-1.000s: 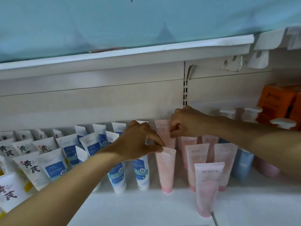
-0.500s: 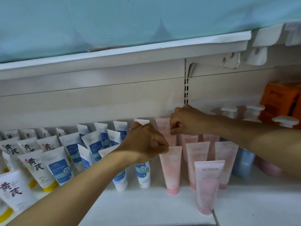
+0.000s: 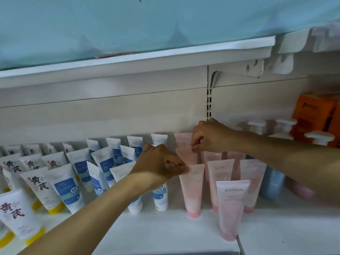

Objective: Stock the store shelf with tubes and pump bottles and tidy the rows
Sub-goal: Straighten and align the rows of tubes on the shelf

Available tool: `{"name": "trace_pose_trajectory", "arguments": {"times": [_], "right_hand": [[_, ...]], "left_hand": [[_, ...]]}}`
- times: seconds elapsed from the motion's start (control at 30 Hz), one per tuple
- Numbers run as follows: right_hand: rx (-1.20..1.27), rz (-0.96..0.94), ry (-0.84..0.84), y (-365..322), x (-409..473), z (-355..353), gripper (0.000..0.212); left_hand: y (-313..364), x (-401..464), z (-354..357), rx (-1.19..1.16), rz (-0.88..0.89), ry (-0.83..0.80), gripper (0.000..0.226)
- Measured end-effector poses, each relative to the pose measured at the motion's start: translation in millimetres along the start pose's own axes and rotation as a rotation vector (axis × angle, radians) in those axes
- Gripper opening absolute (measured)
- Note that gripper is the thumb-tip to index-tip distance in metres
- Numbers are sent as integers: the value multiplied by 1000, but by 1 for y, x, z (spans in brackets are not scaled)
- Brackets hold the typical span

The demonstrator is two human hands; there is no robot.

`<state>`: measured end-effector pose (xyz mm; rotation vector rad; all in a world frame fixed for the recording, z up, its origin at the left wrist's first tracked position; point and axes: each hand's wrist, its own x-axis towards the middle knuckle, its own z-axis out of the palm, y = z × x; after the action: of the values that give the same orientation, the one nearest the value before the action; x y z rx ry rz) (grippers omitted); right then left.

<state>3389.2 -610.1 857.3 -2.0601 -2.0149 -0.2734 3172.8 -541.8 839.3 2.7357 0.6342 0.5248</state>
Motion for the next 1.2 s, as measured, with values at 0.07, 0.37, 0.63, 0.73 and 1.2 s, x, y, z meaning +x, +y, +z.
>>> {"name": "trace_pose_trajectory", "arguments": {"times": [0.07,0.37,0.63,0.73,1.2], "right_hand": [[15,10,7,0,0,1,17],[34,26,-1,1,1,2,17],[38,14,-33,3,1,-1,17],[45,14,-39,2,1,-1,17],[121,121,138,7,13,-14,15]], "left_hand": [[0,0,1,6,8,15,13],[2,1,3,-33,26,69,12],[-5,4,11,-26,20,100,11],[-7,5,14,-30,20,110,15],[-9,5,11,-61,24,63,20]]}}
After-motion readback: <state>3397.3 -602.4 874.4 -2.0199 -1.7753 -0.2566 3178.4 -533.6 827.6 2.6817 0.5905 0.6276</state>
